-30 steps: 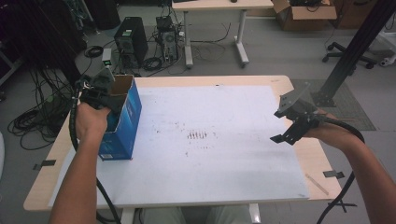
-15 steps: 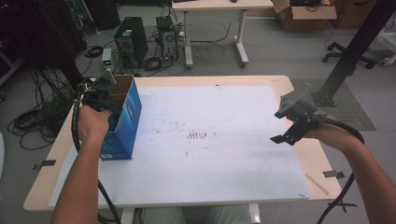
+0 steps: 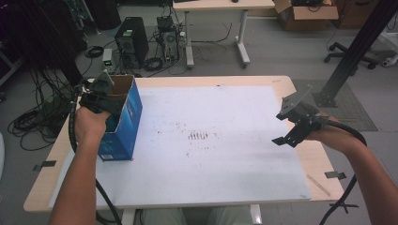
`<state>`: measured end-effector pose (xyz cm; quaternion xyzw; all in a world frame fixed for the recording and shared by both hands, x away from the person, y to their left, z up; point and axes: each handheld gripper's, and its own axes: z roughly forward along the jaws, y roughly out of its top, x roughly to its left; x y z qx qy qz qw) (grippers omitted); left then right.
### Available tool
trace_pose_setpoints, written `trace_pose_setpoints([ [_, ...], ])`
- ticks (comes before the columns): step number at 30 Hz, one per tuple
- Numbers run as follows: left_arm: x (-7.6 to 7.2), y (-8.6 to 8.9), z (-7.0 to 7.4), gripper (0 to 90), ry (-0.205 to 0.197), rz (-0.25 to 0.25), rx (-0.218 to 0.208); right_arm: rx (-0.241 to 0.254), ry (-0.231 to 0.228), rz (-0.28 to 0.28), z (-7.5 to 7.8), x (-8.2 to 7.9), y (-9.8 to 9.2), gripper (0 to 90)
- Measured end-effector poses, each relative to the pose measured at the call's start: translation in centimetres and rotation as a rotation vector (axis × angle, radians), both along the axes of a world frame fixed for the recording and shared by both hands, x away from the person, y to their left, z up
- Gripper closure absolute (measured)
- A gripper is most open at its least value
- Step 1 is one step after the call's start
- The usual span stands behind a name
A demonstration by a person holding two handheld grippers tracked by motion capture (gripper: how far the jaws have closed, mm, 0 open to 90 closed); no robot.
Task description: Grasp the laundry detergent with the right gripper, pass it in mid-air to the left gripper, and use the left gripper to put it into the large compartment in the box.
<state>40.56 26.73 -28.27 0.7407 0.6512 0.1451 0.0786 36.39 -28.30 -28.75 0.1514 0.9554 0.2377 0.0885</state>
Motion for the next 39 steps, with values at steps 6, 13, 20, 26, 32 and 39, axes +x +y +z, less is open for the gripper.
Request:
trace_pose_setpoints([
  [6,-0.2,0.4,0.4,32.7,-0.016,0.001,-0.018,-0.003,0.0,0.002,0.1,-0.1,0.1,9.0],
  [13,-0.7,0.8,2.0,25.9,-0.041,-0.018,-0.053,-0.004,-0.003,0.006,0.3,-0.3,0.3,9.0],
  [20,-1.3,1.3,3.3,21.2,-0.057,-0.02,-0.077,-0.001,-0.01,0.005,0.7,-0.5,0.3,9.0],
  [26,-1.7,1.3,4.5,17.7,-0.075,-0.042,-0.09,-0.005,-0.012,0.0,0.9,-0.8,0.2,9.1],
  [32,-2.4,0.5,6.6,16.8,-0.118,-0.099,-0.077,-0.006,-0.015,0.0,1.2,-0.9,0.2,9.1],
  [39,-3.2,-1.0,8.7,13.9,-0.134,-0.172,-0.077,-0.008,-0.017,0.003,1.5,-1.1,0.3,9.1],
])
